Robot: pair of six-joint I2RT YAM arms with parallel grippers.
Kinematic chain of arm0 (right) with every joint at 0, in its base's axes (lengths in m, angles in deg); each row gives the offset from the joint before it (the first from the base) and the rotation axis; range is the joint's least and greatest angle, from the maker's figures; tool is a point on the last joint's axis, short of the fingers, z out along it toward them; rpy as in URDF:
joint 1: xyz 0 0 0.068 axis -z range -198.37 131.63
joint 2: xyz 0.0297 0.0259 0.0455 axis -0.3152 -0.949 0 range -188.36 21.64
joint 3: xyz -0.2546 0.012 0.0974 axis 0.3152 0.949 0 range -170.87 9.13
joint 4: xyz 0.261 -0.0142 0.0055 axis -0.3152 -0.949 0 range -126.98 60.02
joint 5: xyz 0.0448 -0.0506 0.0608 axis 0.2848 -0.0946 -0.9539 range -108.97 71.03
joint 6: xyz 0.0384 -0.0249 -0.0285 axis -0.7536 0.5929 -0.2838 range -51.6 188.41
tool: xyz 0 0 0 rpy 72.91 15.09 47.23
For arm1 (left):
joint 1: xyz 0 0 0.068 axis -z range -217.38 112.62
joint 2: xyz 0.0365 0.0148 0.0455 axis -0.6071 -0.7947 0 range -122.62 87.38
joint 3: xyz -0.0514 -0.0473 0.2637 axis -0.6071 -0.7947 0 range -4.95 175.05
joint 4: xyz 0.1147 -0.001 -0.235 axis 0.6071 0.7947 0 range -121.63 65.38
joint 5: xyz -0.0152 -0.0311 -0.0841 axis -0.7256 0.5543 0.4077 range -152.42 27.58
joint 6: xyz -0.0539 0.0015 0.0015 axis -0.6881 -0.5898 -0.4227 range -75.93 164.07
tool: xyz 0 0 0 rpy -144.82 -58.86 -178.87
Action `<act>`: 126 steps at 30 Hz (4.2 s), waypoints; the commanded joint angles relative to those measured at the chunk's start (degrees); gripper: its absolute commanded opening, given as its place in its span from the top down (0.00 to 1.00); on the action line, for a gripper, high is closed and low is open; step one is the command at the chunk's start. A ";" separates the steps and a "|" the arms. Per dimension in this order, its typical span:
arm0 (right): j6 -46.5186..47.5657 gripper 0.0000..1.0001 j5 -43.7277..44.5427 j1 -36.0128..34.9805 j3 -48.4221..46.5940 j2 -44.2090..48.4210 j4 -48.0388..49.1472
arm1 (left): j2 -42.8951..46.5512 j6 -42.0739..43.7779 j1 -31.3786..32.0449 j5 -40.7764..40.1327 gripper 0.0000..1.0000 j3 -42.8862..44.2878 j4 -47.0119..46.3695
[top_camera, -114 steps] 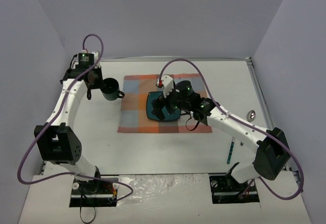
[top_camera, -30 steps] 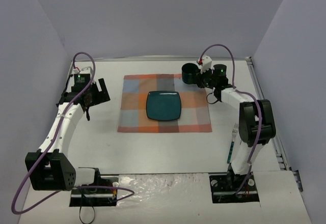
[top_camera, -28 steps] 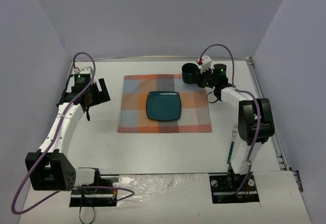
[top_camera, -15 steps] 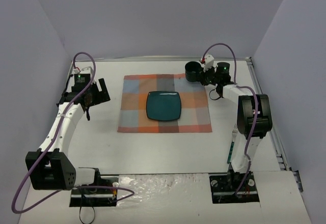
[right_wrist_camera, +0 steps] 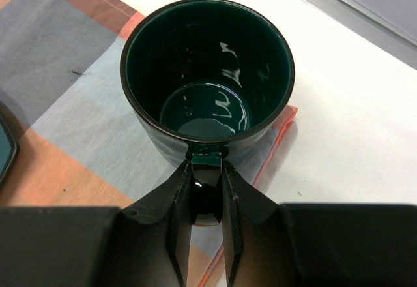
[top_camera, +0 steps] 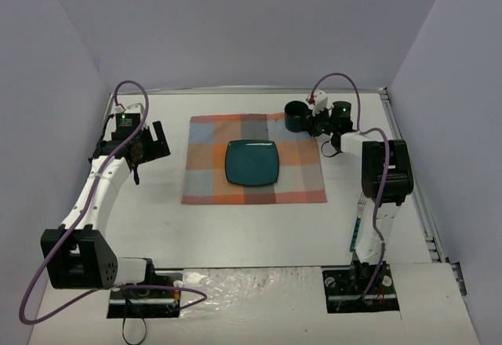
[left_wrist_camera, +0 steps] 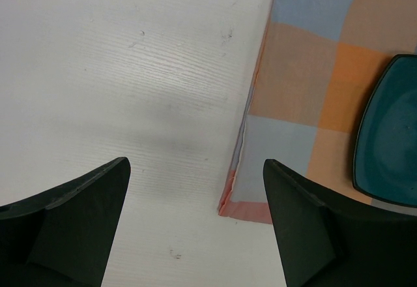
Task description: Set the dinner table for one person
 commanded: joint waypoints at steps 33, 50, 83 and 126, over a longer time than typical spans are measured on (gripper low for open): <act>-43.97 0.17 39.81 10.56 32.29 45.45 -31.99 | 4.13 2.90 0.56 -0.07 0.03 3.88 2.26; -46.92 0.15 40.75 11.02 34.68 44.18 -39.38 | 4.02 2.70 1.17 2.35 0.03 4.37 2.84; -49.01 1.00 43.35 6.76 27.41 32.39 -36.70 | 3.90 2.93 1.53 1.76 0.03 4.11 2.84; -40.94 0.57 35.61 2.05 30.57 32.99 -37.90 | 4.42 3.36 1.53 -0.45 0.03 3.94 2.75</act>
